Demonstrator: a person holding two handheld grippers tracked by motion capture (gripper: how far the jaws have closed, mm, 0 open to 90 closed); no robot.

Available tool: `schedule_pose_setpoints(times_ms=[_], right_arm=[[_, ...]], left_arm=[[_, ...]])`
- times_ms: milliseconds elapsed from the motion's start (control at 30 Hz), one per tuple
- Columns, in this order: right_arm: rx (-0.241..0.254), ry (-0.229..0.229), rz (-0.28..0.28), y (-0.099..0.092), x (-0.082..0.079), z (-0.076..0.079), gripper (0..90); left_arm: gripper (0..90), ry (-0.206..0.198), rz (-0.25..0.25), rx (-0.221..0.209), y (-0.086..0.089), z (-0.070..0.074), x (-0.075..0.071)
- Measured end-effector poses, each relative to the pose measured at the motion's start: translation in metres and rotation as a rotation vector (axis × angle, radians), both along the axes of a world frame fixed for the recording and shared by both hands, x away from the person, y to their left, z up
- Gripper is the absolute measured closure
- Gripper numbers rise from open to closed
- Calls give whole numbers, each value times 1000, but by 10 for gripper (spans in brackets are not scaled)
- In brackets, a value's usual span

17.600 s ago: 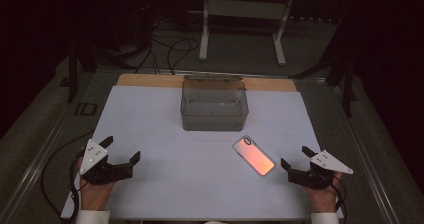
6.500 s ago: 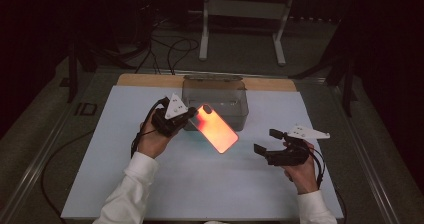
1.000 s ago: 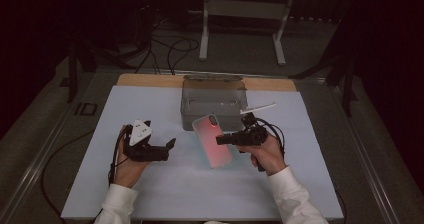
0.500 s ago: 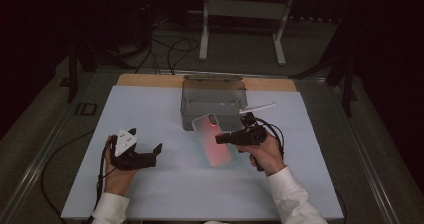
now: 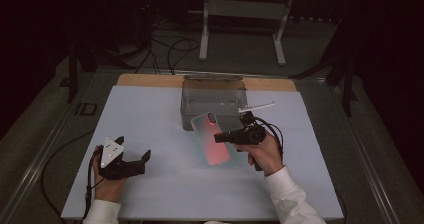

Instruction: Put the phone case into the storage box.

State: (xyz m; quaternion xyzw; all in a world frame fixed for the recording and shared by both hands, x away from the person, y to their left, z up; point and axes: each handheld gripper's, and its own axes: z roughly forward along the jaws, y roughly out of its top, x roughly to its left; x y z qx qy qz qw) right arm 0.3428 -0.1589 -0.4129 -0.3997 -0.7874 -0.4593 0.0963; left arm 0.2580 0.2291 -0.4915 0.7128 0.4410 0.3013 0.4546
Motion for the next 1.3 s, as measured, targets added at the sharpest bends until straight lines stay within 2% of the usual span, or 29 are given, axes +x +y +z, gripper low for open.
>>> schedule_pose_setpoints(times_ms=[233,367,633,1067,1300], right_arm=[[-10,-13,-19,1,0,3,818],[-5,-15,-39,0,2,6,818],[-27,-18,-69,0,5,11,818],[-54,-21,-111,3,15,25,818],[-63,-39,-130,5,23,37,818]], left_arm=[[3,-9,3,-2,1,-2,-2],[3,3,10,3,2,-4,-2],[3,-2,8,5,1,-5,-3],[3,-9,9,7,0,-5,-3],[3,-12,12,5,0,-4,-4]])
